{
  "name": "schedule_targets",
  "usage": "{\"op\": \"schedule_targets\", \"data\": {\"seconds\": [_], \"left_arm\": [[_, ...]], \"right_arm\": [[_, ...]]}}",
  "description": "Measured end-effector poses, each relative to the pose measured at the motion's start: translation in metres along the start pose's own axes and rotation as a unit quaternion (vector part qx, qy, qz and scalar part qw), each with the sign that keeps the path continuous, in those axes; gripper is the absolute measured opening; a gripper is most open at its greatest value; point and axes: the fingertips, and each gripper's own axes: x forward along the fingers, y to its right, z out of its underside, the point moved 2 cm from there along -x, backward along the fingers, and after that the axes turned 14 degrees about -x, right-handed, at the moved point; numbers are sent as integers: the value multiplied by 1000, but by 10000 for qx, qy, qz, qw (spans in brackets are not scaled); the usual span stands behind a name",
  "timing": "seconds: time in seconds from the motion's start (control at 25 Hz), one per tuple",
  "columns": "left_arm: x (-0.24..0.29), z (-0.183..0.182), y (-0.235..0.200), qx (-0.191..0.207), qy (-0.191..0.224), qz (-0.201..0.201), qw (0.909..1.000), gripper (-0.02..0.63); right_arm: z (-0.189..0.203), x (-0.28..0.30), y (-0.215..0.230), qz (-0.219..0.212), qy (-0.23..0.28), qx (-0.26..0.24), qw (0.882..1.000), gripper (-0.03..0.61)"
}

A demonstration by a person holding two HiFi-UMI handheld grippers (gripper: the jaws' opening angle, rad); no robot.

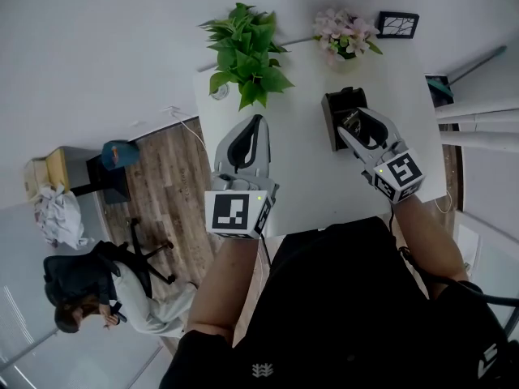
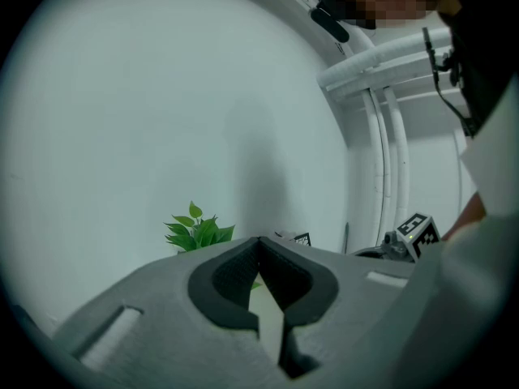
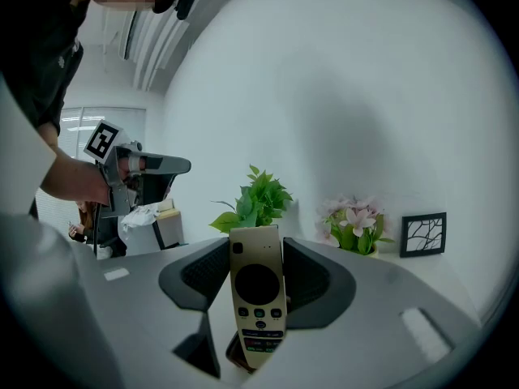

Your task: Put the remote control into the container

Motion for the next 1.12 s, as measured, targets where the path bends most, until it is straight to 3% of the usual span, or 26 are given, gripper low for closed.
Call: {"op": "schedule_targets", "data": {"seconds": [0.48, 0.84, 1.12], "left_arm": [[5, 13, 5, 62, -191, 99, 9997, 2], [5, 19, 6, 24, -251, 165, 9995, 2], [0, 18, 7, 24, -204, 192, 9996, 2]], "right_arm": [[3, -4, 9, 440, 401, -6, 9982, 210], [19, -17, 22, 854, 375, 357, 9950, 210], [42, -23, 6, 916, -2, 382, 9951, 184]]}}
